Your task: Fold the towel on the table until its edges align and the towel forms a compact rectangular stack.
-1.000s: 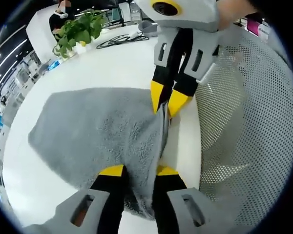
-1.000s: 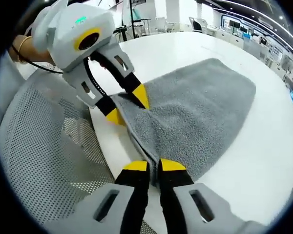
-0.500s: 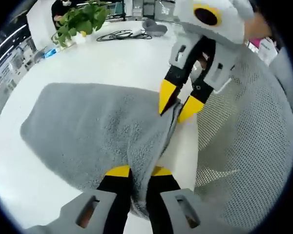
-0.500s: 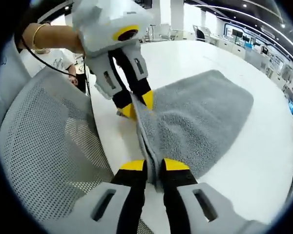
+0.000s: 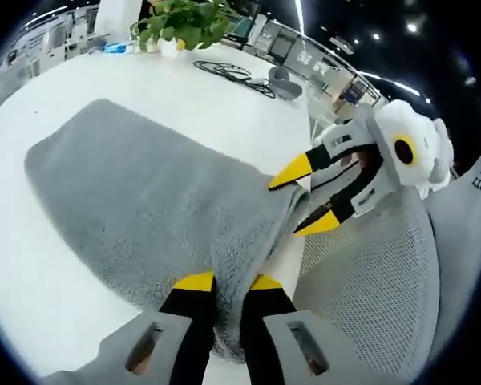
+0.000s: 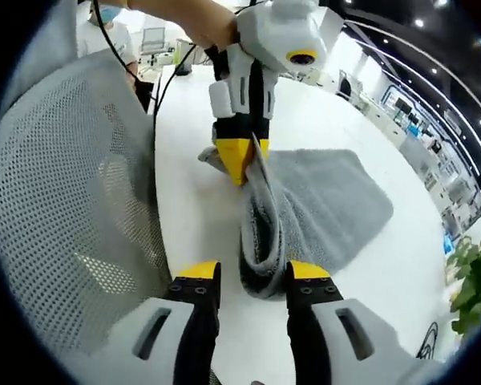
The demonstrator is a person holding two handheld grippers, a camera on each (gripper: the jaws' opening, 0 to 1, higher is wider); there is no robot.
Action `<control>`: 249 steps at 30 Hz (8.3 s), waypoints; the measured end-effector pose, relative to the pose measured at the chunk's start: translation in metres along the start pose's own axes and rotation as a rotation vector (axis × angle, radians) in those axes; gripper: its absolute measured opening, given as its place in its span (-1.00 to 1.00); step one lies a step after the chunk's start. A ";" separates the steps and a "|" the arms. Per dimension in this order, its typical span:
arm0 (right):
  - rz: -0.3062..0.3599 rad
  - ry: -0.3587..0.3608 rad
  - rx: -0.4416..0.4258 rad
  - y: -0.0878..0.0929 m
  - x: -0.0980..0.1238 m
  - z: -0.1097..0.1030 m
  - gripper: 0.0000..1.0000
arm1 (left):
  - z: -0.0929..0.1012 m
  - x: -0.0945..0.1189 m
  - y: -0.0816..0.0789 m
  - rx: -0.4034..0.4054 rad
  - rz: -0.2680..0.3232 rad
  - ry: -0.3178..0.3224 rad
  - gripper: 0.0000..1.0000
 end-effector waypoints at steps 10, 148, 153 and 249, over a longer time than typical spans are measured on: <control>0.011 0.026 0.078 -0.017 0.000 0.009 -0.76 | -0.001 0.005 0.000 -0.018 -0.020 0.032 -0.79; 0.445 -0.132 -0.640 -0.083 0.111 0.002 -0.90 | 0.069 0.133 -0.013 -0.290 0.251 -0.270 -0.85; 0.448 -0.124 -0.646 -0.083 0.108 0.014 -0.89 | 0.061 0.134 -0.021 -0.242 0.277 -0.250 -0.84; 0.206 -0.070 -0.758 -0.012 -0.051 0.147 -0.80 | -0.122 0.008 -0.043 -0.270 0.035 -0.209 -0.53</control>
Point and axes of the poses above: the point that each gripper's makers call its tool centre point, and the gripper's own axes: x roughly backward along the fingers, z roughly to its right, y roughly out of its underside, the point moved 5 cm from there along x, roughly backward along the fingers, and after that the axes turned 10 degrees about -y, right-handed, at the moved point
